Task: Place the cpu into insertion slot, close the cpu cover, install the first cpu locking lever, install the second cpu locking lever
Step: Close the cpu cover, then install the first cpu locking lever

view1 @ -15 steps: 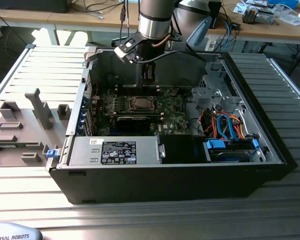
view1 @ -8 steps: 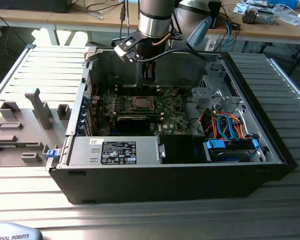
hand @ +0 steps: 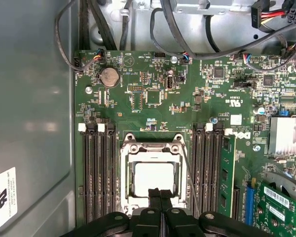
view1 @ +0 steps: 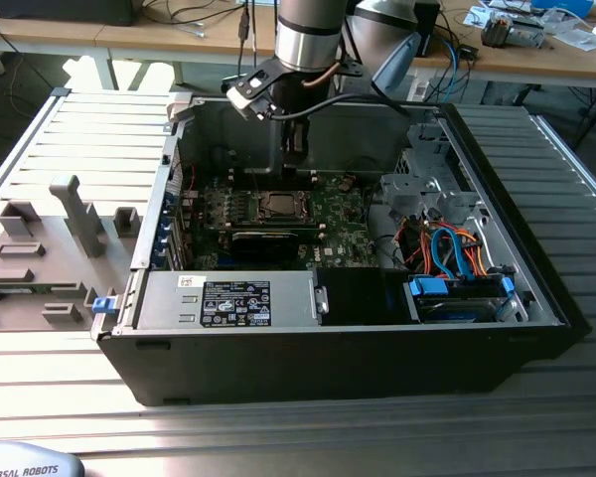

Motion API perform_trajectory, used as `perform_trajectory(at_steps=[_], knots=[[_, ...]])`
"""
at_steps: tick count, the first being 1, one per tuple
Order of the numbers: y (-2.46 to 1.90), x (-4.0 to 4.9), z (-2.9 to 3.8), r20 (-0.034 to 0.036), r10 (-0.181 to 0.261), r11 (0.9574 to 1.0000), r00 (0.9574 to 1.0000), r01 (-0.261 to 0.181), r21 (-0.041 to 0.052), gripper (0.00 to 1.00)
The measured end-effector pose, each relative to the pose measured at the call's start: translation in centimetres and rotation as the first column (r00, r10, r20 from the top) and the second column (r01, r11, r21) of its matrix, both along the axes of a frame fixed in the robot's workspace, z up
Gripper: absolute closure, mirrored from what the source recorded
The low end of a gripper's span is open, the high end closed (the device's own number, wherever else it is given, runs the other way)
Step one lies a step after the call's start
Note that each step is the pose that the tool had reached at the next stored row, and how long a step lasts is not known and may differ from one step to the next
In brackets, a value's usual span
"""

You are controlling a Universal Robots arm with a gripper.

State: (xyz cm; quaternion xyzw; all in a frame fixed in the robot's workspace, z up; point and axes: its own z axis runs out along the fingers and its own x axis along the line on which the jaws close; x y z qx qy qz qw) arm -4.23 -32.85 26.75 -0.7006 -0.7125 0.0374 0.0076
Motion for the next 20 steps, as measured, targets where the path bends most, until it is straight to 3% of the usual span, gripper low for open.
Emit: perform_trajectory(at_steps=[4, 20], knots=[[0.0, 0.0, 0.63, 0.0, 0.0, 1.0, 1.0, 0.0, 0.0002, 0.89], [0.0, 0.0, 0.65, -0.0001, 0.008, 1.0, 1.0, -0.008, 0.0, 0.89]])
